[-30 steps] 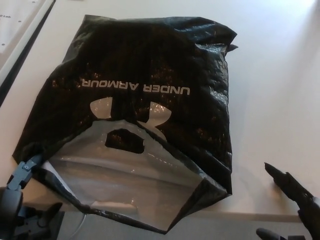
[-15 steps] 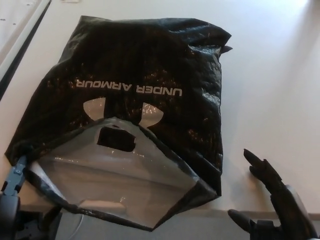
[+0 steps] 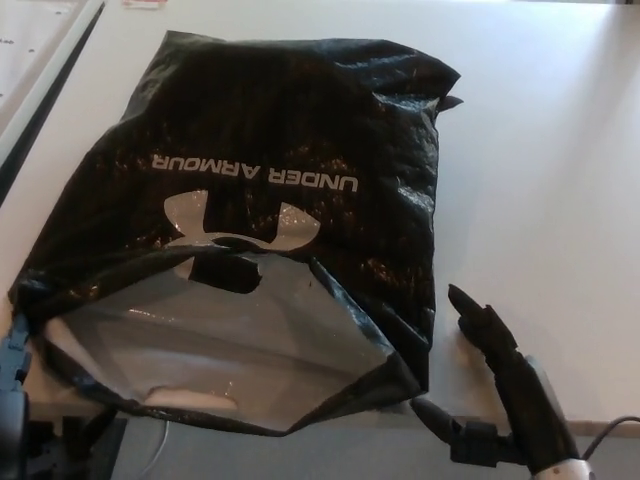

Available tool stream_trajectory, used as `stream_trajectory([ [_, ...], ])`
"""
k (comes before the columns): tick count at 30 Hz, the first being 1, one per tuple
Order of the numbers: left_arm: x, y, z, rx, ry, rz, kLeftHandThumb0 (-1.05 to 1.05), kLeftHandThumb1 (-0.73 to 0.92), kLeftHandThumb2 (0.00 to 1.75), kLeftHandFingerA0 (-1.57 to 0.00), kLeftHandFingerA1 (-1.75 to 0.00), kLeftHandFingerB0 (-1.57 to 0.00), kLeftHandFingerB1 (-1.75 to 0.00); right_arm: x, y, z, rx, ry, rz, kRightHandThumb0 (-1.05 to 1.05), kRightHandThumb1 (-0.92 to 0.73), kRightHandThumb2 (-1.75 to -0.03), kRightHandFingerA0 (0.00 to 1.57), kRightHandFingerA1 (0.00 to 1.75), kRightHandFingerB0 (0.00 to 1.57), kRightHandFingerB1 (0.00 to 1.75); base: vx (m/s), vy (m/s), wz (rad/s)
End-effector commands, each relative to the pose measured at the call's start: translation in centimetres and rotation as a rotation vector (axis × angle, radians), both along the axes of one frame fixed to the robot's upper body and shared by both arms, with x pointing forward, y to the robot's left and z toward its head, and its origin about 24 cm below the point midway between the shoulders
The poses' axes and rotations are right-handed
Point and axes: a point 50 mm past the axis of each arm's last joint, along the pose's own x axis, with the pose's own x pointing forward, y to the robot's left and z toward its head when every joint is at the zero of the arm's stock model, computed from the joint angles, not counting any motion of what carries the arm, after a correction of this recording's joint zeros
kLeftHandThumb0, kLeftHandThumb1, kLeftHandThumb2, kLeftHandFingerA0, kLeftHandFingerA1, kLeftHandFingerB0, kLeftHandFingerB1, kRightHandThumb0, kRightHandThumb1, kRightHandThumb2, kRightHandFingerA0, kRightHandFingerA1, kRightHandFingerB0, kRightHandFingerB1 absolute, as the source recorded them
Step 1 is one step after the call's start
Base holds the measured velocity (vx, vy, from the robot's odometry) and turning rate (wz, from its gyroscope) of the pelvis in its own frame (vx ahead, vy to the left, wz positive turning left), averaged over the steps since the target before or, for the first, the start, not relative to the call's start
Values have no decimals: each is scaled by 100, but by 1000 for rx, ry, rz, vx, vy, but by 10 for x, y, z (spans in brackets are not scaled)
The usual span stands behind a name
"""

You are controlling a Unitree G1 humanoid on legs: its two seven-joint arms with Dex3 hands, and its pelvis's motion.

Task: A plastic bag is kept infront of the robot in the middle of the desk and the robot uses both its hands to grab it from the top and lifts it up and then releases it.

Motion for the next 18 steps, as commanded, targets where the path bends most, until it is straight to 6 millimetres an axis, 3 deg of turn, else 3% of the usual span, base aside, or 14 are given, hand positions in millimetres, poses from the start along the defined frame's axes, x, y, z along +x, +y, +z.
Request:
stream_trajectory([
  [1, 8, 5, 13, -21, -97, 50, -21, 64, 58, -27, -102, 0, 0, -16, 4, -29, -29, 171, 24, -69, -44, -81, 42, 51, 5, 18, 0, 0, 0],
  [3, 7, 4, 13, -16, -94, 47, -21, 64, 58, -30, -102, 0, 0, -22, 10, -33, -25, 189, 45, -69, -43, -80, 42, 51, 5, 18, 0, 0, 0],
  [4, 7, 4, 13, -12, -95, 48, -25, 52, 72, -39, -87, 0, 0, -25, 13, -36, -22, 199, 54, -68, -43, -80, 43, 51, 5, 18, 0, 0, 0],
  [5, 7, 4, 13, -11, -95, 49, -25, 52, 72, -39, -87, 0, 0, -26, 14, -36, -21, 203, 58, -68, -43, -80, 43, 51, 5, 18, 0, 0, 0],
  [6, 6, 4, 12, -10, -94, 48, -20, 62, 58, -34, -99, 0, -2, -28, 15, -38, -23, 206, 62, -67, -42, -80, 42, 51, 5, 20, 0, 0, 0],
  [7, 6, 3, 11, -4, -100, 44, -25, 53, 73, -40, -86, 0, -1, -32, 18, -40, -28, 209, 79, -65, -42, -78, 43, 51, 7, 21, 0, 0, 0],
  [8, 6, 3, 11, -11, -96, 39, -22, 65, 59, -37, -101, 0, -5, -36, 21, -43, -29, 219, 92, -68, -42, -77, 43, 50, 7, 23, 0, 0, 0],
  [12, 9, 0, 13, -33, -99, 29, -23, 65, 59, -37, -107, 0, -19, -44, 33, -50, -22, 241, 121, -64, -42, -76, 45, 50, 8, 22, 0, 0, 0],
  [13, 9, 0, 13, -46, -98, 30, -27, 67, 63, -39, -109, -11, -22, -46, 36, -51, -17, 253, 128, -64, -42, -76, 43, 50, 8, 21, 0, 0, 0],
  [14, 11, -2, 15, -41, -111, 29, -25, 69, 60, -40, -124, -31, -34, -46, 38, -52, -18, 264, 135, -63, -53, -57, 47, 37, 5, 21, 0, 0, 0],
  [15, 13, -3, 17, -41, -113, 25, -22, 80, 47, -33, -163, -42, -122, -48, 41, -54, -21, 271, 143, -65, -54, -58, 47, 38, 6, 21, 0, 0, 0],
  [16, 14, -2, 17, -44, -107, 18, -22, 80, 47, -33, -163, -42, -122, -50, 45, -55, -26, 273, 150, -65, -54, -58, 47, 38, 6, 21, 0, 0, 0],
  [17, 15, -2, 18, -64, -108, 12, -23, 82, 51, -38, -175, -33, -175, -49, 45, -56, -18, 282, 145, -66, -54, -58, 47, 38, 5, 21, 0, 0, 0],
  [18, 16, -3, 18, -70, -105, 6, -23, 82, 56, -52, -175, -39, -175, -48, 46, -57, -14, 291, 139, -66, -56, -58, 47, 37, 5, 21, 0, 0, 0],
])
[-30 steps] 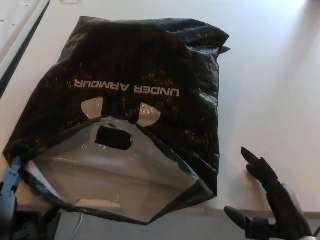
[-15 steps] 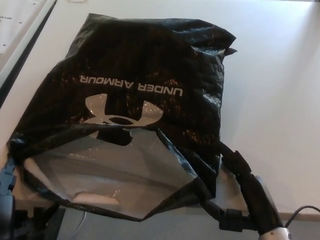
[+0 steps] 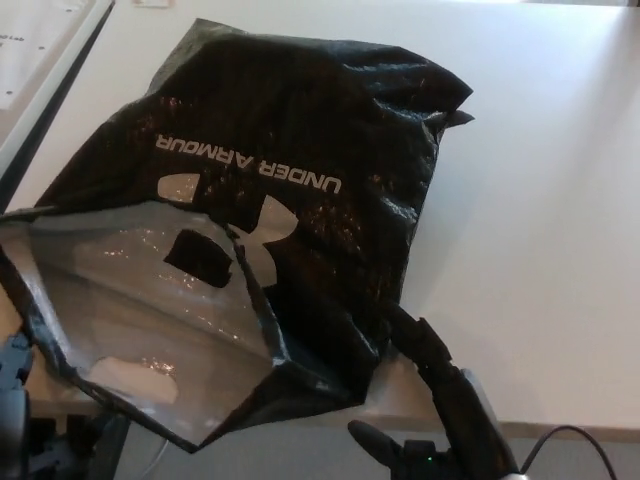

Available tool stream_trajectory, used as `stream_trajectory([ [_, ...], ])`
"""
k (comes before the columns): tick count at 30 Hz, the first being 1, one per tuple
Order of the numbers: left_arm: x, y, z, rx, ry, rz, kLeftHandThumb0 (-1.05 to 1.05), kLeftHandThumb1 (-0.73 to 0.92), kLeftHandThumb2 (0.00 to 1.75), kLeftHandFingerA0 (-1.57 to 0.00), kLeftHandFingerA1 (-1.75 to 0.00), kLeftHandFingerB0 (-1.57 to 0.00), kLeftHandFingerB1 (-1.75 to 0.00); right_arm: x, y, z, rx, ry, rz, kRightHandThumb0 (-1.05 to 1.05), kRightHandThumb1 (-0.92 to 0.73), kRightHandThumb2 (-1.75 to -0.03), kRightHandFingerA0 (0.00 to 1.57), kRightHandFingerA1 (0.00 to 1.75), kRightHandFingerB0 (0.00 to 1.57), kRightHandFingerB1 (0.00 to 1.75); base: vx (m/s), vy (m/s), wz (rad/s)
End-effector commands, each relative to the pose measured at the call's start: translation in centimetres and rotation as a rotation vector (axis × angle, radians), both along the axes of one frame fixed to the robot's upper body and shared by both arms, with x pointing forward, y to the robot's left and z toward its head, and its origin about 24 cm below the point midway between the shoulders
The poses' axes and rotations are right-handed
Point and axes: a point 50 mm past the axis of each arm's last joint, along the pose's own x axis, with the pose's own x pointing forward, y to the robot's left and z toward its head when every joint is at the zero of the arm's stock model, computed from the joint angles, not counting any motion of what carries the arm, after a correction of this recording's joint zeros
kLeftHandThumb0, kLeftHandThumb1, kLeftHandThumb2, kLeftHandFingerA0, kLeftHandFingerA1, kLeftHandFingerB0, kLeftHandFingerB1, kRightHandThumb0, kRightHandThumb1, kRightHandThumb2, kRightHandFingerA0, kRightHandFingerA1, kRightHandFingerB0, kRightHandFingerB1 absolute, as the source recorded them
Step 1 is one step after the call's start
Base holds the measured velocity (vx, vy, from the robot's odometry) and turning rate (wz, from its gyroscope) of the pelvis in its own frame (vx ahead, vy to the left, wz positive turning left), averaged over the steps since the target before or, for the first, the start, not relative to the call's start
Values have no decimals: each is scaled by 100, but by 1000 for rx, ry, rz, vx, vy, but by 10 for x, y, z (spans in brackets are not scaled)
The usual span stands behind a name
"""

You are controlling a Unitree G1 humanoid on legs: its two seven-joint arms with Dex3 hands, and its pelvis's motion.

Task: A plastic bag is kept infront of the robot in the middle of the desk and the robot uses both its hands to grab it from the top and lifts it up and then releases it.

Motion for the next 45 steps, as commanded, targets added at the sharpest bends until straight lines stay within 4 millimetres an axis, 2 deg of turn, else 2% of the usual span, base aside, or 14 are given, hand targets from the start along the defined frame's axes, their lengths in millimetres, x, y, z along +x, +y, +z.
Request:
stream_trajectory([
  [1, 15, -1, 17, -47, -76, -6, -23, 82, 56, -52, -175, -39, -175, -34, -2, -50, -128, 295, 22, -66, -56, -58, 47, 37, 5, 21, 0, 0, 0],
  [2, 14, -1, 16, -34, -61, -21, -23, 84, 56, -59, -175, -41, -175, -34, -2, -52, -115, 314, 4, -70, -45, -84, 44, 53, 4, 18, 0, 0, 0],
  [23, 12, 0, 17, -45, -43, -35, -25, 85, 55, -56, -175, -37, -171, -34, -1, -57, -147, 310, -7, -70, -46, -82, 44, 52, 4, 18, 0, 0, 0],
  [24, 10, -22, 19, -99, -53, -92, -32, 86, 57, -61, -175, -37, -175, -21, 14, -54, -169, 287, -21, -66, -42, -74, 78, 84, 8, 38, 0, 0, 0],
  [25, 7, -49, 24, -173, -71, -158, -32, 86, 57, -61, -175, -37, -175, -7, 33, -47, -197, 258, -36, -66, -42, -74, 78, 84, 8, 38, 0, 0, 0],
  [26, 4, -55, 29, -189, -82, -176, -34, 88, 57, -59, -175, -35, -175, -2, 43, -44, -256, 221, 0, -32, -31, -88, 84, 95, 0, 48, 0, 0, 0],
  [27, 2, -55, 32, -190, -86, -180, -34, 88, 57, -58, -175, -34, -175, -2, 47, -43, -283, 201, 23, -57, -40, -69, 76, 107, 11, 38, 0, 0, 0],
  [30, 0, -55, 37, -207, -89, -184, -34, 88, 57, -59, -175, -33, -175, -1, 52, -41, -293, 173, 39, -54, -40, -68, 74, 122, 23, 40, 0, 0, 0],
  [31, -2, -53, 41, -222, -102, -179, -35, 88, 56, -58, -175, -34, -175, 2, 57, -37, -265, 164, 29, -40, -50, -53, 62, 168, 63, 59, 14, 9, -13],
  [33, -3, -50, 43, -219, -108, -175, -35, 88, 56, -56, -175, -32, -175, 5, 60, -33, -232, 141, 21, -25, -66, -51, 62, 175, 48, 165, 9, 1, -3],
  [40, -6, -49, 46, -248, -110, -166, -34, 87, 56, -58, -175, -32, -175, 11, 67, -19, -79, 118, -32, -22, -73, -56, 70, 175, 50, 175, 8, -1, 1],
  [41, -6, -49, 45, -253, -105, -167, -34, 88, 56, -56, -175, -31, -175, 12, 66, -19, -63, 124, -42, -38, -56, -80, 104, 143, 78, 129, 0, 0, 0],
  [42, -7, -49, 44, -252, -104, -171, -33, 88, 56, -58, -175, -31, -175, 13, 65, -19, -50, 130, -52, -23, -73, -55, 65, 175, 44, 175, 0, 0, 0],
  [45, -8, -51, 43, -270, -98, -175, -33, 88, 55, -55, -175, -30, -175, 14, 59, -20, -23, 147, -86, -30, -73, -58, 66, 175, 43, 175, 0, 0, 0],
])
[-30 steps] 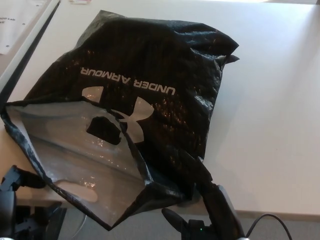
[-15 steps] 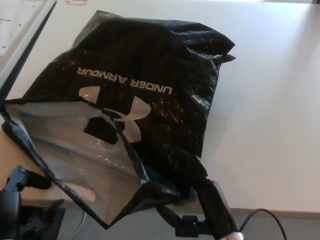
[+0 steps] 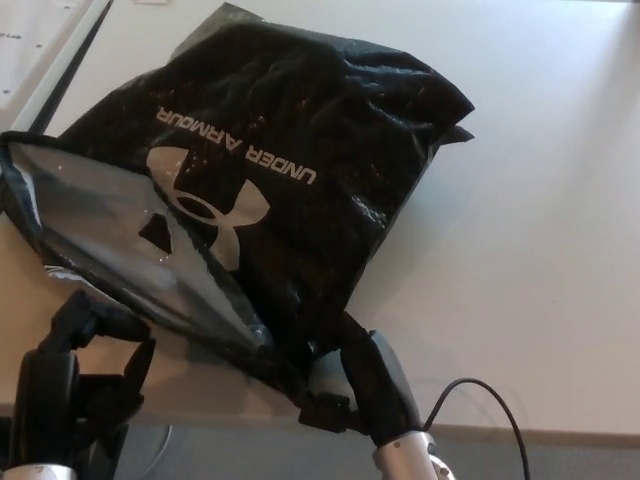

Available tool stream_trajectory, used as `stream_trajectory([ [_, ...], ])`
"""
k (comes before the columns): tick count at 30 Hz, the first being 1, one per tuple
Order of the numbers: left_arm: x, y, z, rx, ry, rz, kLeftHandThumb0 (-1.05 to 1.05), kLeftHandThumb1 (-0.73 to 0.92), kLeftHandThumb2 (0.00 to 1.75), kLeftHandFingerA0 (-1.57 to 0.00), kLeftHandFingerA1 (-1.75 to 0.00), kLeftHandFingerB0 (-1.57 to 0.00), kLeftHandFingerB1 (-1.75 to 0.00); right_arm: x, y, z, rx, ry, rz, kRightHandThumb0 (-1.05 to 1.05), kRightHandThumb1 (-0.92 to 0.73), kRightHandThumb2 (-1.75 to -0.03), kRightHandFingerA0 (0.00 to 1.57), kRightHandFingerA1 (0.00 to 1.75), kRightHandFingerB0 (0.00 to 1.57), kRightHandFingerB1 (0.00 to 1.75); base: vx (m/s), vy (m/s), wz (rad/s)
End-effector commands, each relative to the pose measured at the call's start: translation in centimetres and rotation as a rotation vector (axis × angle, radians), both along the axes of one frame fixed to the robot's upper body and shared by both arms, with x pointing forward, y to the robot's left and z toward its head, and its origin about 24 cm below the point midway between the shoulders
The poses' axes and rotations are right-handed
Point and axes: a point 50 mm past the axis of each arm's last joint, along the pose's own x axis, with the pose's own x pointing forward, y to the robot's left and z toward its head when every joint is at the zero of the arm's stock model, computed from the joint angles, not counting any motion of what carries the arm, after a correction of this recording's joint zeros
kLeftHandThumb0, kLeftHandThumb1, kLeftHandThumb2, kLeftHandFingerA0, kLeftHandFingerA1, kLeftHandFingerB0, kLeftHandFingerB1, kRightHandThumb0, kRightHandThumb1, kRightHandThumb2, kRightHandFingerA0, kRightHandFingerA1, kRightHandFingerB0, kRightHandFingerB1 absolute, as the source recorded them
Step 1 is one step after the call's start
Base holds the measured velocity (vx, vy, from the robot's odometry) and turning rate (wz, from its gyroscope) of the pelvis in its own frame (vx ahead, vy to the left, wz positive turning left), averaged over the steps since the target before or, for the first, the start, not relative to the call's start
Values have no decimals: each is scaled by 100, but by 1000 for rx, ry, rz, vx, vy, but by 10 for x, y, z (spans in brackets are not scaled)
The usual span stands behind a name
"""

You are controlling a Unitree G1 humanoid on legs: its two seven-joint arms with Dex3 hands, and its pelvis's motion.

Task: A plastic bag is kept infront of the robot in the middle of the desk and the robot uses both its hands to grab it from the top and lifts it up and then releases it.

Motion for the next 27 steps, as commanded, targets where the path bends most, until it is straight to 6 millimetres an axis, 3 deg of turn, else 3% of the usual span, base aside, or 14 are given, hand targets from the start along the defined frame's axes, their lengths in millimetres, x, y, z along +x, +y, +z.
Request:
stream_trajectory([
  [1, -4, 0, -6, -59, 61, -4, -33, 88, 55, -55, -175, -30, -175, -16, -5, -31, -40, 203, -69, -30, -73, -58, 66, 175, 43, 175, 0, 0, 0],
  [2, -4, 0, -6, -56, 60, -5, -33, 88, 55, -54, -175, -29, -175, -16, -6, -30, -35, 195, -70, -31, -73, -59, 65, 175, 44, 173, 0, 0, 0],
  [3, -3, 1, -6, -51, 64, -1, -34, 88, 55, -51, -175, -27, -175, -15, -7, -30, -24, 195, -78, -47, -57, -84, 97, 139, 75, 126, 0, 0, 0],
  [7, -3, 1, -6, -54, 68, 0, -33, 88, 55, -50, -175, -27, -175, -13, -12, -30, -12, 194, -93, -51, -58, -83, 96, 139, 73, 126, 0, 0, 0],
  [8, -3, 2, -6, -45, 70, -2, -33, 88, 55, -50, -175, -27, -174, -13, -13, -29, -2, 183, -94, -36, -76, -58, 63, 175, 47, 167, 0, 0, 0],
  [10, -3, 2, -5, -36, 64, 4, -32, 86, 59, -58, -175, -26, -175, -11, -17, -25, 42, 168, -88, -36, -77, -57, 62, 175, 45, 168, 0, 0, 0],
  [11, -4, 2, -4, -40, 62, 3, -31, 87, 57, -55, -175, -28, -175, -8, -19, -22, 48, 142, -91, -51, -58, -84, 96, 139, 73, 126, 0, 0, 0],
  [12, -4, 2, -5, -39, 63, 2, -32, 87, 57, -55, -175, -29, -175, -6, -21, -19, 55, 128, -93, -37, -76, -58, 63, 175, 46, 169, 0, 0, 0],
  [21, -8, 16, -8, -37, 82, 47, -29, 85, 59, -50, -175, -19, -175, 21, -55, 41, 209, -159, -104, -40, -80, -57, 61, 175, 44, 172, 0, 0, 0],
  [22, -7, 18, -8, -20, 59, 65, -30, 83, 51, -42, -175, -18, -140, 21, -64, 50, 219, -214, -120, -36, -79, -56, 64, 175, 45, 175, 0, 0, 0],
  [23, -7, 22, -6, 14, 29, 78, -27, 80, 49, -45, -175, -18, -97, 23, -72, 58, 246, -240, -125, -49, -59, -85, 96, 139, 75, 126, 0, 0, 0],
  [24, -6, 24, -6, 25, 20, 80, -27, 80, 49, -45, -175, -18, -97, 23, -73, 59, 257, -239, -123, -49, -59, -85, 96, 139, 75, 126, 0, 0, 0],
  [25, -5, 25, -6, 27, 6, 85, -24, 76, 50, -46, -171, -29, -58, 22, -77, 61, 261, -240, -126, -35, -78, -56, 64, 175, 46, 175, 0, 0, 0],
  [27, -4, 29, -8, -5, -26, 107, -25, 70, 55, -43, -166, -26, -34, 19, -91, 61, 230, -255, -144, -35, -78, -59, 70, 175, 44, 175, 0, 0, 0],
])
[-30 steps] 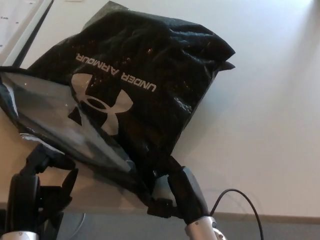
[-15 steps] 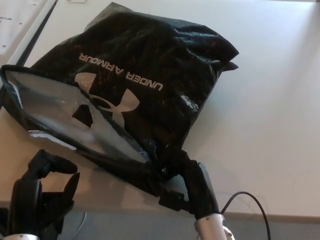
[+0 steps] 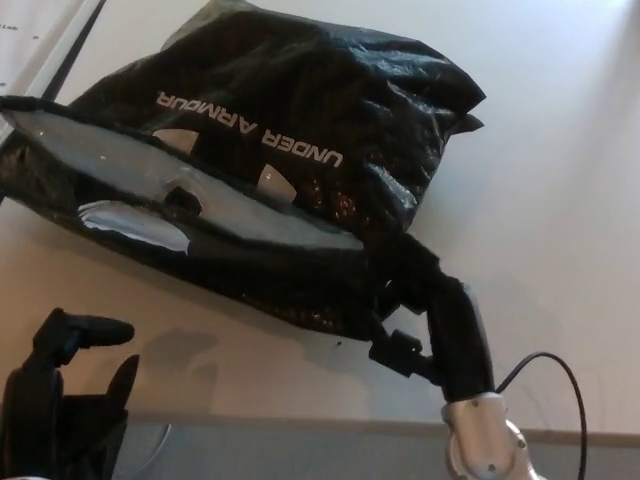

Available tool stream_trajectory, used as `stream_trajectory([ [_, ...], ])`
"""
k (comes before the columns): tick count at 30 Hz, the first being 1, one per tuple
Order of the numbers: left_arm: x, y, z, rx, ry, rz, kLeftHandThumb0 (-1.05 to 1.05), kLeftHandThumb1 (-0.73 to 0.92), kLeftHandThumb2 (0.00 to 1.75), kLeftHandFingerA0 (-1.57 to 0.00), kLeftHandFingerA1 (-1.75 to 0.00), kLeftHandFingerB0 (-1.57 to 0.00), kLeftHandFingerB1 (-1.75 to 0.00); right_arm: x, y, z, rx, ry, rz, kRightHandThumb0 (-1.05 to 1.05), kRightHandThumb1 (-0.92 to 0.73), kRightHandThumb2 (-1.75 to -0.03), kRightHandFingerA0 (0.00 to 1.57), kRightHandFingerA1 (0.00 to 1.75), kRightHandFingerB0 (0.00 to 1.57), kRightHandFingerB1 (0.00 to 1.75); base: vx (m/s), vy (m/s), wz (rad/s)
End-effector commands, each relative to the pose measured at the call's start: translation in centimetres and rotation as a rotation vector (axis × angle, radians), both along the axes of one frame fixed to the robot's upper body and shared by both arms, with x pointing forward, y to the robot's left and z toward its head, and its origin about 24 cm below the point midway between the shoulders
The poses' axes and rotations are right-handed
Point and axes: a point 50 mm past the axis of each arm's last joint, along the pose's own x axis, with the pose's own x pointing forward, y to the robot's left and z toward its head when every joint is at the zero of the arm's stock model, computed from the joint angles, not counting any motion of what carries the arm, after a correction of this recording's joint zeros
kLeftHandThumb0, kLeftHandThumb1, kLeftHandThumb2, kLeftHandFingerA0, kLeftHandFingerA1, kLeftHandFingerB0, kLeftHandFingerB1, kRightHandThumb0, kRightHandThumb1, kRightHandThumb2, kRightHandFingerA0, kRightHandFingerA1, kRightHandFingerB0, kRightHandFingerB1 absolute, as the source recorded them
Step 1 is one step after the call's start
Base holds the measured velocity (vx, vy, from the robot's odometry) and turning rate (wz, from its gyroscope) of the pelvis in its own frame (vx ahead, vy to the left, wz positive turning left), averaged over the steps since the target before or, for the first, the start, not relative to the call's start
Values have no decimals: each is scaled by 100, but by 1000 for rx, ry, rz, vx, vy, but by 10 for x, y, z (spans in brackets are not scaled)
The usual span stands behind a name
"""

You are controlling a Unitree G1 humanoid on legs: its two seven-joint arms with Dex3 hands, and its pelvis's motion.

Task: A plastic bag is kept infront of the robot in the middle of the desk and the robot uses both its hands to grab it from the top and lifts it up and then releases it.

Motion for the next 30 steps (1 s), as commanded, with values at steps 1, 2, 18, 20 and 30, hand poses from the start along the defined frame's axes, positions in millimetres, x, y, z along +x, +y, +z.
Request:
stream_trajectory([
  [1, 2, 15, 3, 22, -95, 60, -26, 70, 56, -35, -164, -21, -30, -4, -35, 8, 16, -17, -16, -36, -77, -59, 71, 175, 45, 174, 0, 0, 0],
  [2, 1, 16, 2, 17, -96, 66, -24, 71, 50, -29, -151, -18, -25, -6, -39, 6, 9, -10, -23, -39, -77, -59, 70, 175, 45, 173, 0, 0, 0],
  [18, -2, 56, 16, 196, -152, 210, -38, 47, 71, -35, -66, 0, 0, -33, -105, -42, -102, 185, -170, -34, -76, -58, 71, 175, 44, 174, 0, 0, 0],
  [20, -2, 60, 18, 196, -170, 201, -39, 46, 71, -35, -63, 0, 0, -37, -113, -47, -134, 195, -196, -36, -75, -58, 72, 175, 44, 175, 0, 0, 0],
  [30, -1, 67, 27, 263, -189, 196, -39, 43, 69, -43, -72, 0, 0, -49, -128, -64, -116, 287, -250, -39, -77, -57, 67, 175, 46, 174, 0, 0, 0],
])
